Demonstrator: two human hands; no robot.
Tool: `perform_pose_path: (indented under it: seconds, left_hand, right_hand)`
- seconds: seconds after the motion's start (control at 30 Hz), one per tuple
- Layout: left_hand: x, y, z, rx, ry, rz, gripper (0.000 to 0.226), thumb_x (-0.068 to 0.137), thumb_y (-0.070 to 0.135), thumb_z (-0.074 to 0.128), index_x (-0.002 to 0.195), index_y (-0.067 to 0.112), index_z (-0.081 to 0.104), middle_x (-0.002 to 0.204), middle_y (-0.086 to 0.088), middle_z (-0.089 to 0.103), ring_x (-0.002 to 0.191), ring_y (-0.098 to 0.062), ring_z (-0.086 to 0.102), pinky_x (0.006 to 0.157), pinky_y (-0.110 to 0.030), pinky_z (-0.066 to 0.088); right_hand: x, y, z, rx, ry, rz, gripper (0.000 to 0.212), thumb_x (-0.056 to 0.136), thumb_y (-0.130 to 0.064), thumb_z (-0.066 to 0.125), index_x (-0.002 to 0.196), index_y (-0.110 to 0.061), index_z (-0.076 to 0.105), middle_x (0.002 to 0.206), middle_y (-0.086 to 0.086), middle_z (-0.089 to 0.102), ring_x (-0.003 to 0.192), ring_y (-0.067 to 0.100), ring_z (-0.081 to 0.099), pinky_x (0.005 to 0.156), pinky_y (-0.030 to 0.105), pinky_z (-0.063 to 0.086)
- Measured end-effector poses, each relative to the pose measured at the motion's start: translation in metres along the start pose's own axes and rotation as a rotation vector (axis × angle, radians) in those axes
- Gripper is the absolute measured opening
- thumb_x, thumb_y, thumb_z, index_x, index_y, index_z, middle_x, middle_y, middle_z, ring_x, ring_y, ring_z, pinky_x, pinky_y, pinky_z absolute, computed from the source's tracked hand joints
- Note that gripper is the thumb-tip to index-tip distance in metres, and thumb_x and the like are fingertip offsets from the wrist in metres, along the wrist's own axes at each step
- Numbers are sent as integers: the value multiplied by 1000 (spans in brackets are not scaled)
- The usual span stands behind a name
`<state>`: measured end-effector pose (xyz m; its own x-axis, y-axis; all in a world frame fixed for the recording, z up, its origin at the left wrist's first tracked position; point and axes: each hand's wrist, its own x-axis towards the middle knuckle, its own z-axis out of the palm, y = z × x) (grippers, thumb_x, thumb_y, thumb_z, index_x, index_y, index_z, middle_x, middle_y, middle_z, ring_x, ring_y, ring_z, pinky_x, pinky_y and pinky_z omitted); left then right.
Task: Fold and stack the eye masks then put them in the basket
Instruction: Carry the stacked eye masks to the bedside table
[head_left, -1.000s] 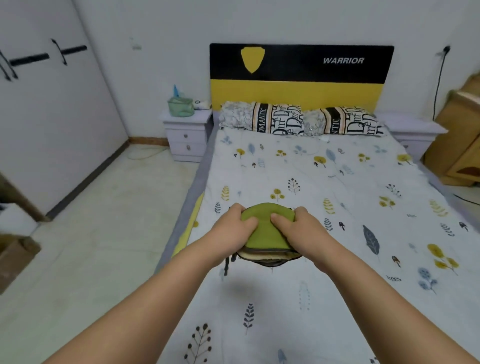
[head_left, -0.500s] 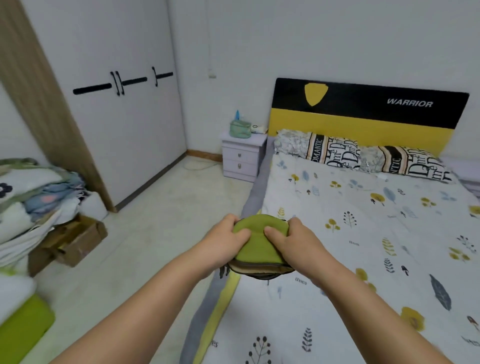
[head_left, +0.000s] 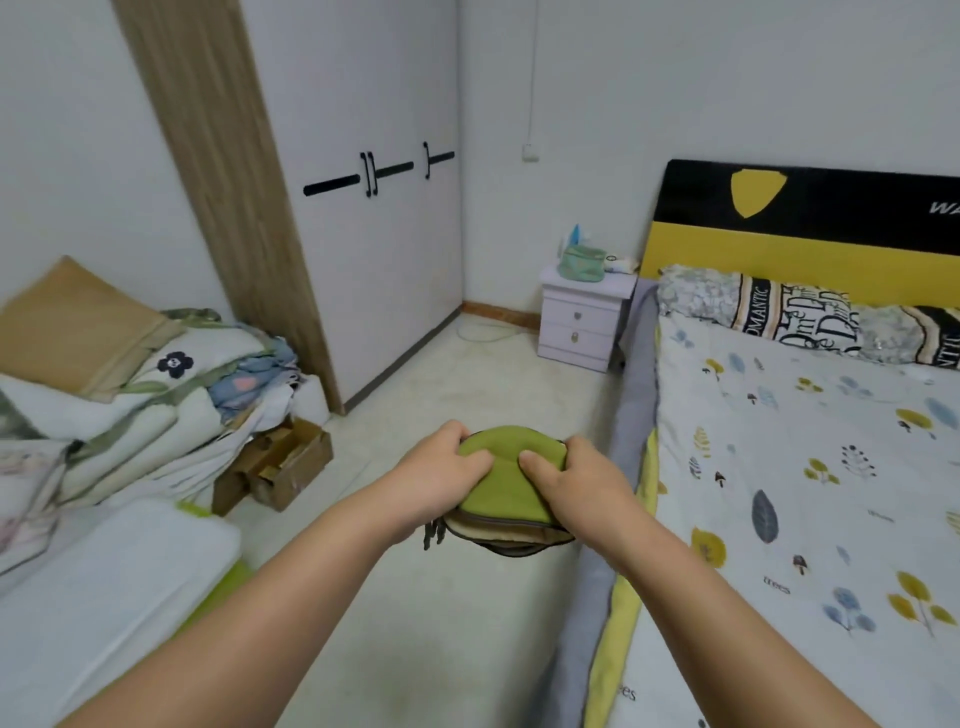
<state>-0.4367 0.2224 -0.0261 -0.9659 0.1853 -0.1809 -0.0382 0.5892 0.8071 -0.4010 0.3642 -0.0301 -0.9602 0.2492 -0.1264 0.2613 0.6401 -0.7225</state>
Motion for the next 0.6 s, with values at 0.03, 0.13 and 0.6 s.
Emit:
perform_pose_path:
  seconds: [0.03, 0.13, 0.6]
  left_hand:
    - [0, -6, -10, -6, 3, -1, 26, 85, 26, 48, 107, 16, 54, 93, -2, 60, 90, -20, 57, 75, -30, 46]
    - [4, -19, -35, -15, 12, -9, 25, 85, 27, 48, 107, 16, 53, 84, 3, 56, 85, -18, 55, 67, -24, 43]
    - [111, -30, -99, 10, 31, 3, 26, 85, 27, 47, 109, 17, 52, 102, -5, 61, 96, -22, 59, 82, -34, 48]
  right_hand:
    - [1, -9, 7, 7, -8, -4, 47, 89, -45, 50, 116, -6, 48, 119, 14, 61, 109, 31, 56, 82, 34, 42]
    - [7, -31, 25, 10, -37, -17, 47, 89, -45, 49, 118, -8, 46, 117, 12, 61, 102, 29, 56, 75, 30, 39]
    - [113, -91, 60, 22, -25, -81, 46, 90, -42, 48, 125, -13, 44, 120, 10, 60, 106, 28, 56, 76, 29, 39]
